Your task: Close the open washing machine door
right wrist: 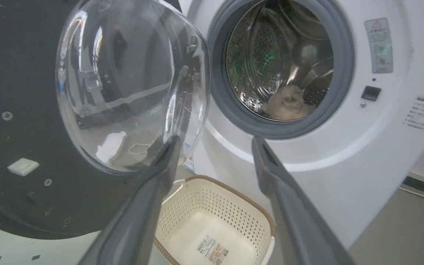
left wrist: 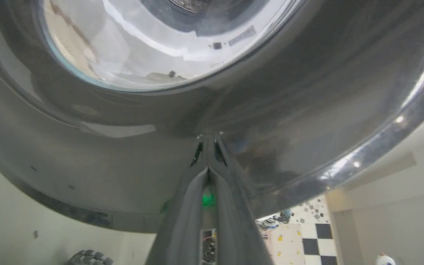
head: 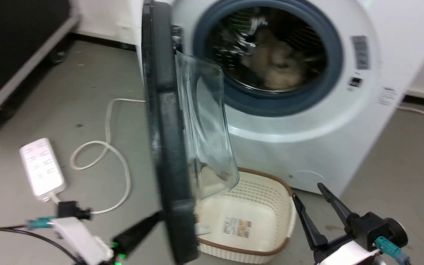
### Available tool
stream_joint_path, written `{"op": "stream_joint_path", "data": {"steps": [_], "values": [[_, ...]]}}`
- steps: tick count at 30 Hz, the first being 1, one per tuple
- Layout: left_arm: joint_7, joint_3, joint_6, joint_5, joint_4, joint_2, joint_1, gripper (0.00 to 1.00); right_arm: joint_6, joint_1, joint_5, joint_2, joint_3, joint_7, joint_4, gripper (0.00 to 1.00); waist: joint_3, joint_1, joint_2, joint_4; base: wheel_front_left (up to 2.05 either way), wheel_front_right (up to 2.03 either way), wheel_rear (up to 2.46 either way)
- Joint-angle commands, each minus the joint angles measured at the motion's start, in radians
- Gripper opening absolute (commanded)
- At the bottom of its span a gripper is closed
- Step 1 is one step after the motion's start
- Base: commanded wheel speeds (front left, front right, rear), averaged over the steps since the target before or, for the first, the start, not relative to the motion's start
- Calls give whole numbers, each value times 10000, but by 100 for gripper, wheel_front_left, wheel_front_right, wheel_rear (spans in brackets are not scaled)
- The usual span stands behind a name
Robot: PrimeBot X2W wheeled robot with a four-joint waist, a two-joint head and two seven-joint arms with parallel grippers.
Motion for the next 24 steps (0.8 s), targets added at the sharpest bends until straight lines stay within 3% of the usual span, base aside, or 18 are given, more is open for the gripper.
{"op": "stream_joint_path", "data": {"steps": [1,5,6,8,16,24], "values": [[-323,-433,-7,-407,-39,-45,155,0,8,-47,-60,-39,-61,36,-76,100,248,1,0,-692,0,0,0],[-1600,-1675,-177,-1252,141,-49,106,0,8,-198,-27,-151,-160,124,-216,100,723,1,0,-1655,0,0,0],[-2453,-2527,-381,-1692,402,-50,-220,0,8,-299,36,-190,-234,140,-275,100,1095,1,0,-2369,0,0,0],[-3040,-3003,-531,-1956,636,-51,-575,0,8,-363,79,-206,-286,130,-293,100,1346,1,0,-2823,0,0,0],[-6219,-4152,-950,-2232,2387,-52,-2872,0,8,-758,267,-199,-276,15,-146,100,2204,1,0,-4486,0,0,0],[-8772,-4836,-1195,-3334,4768,-52,-5542,0,8,-1146,422,-20,-104,-101,161,100,2652,1,0,-5465,0,0,0]]}}
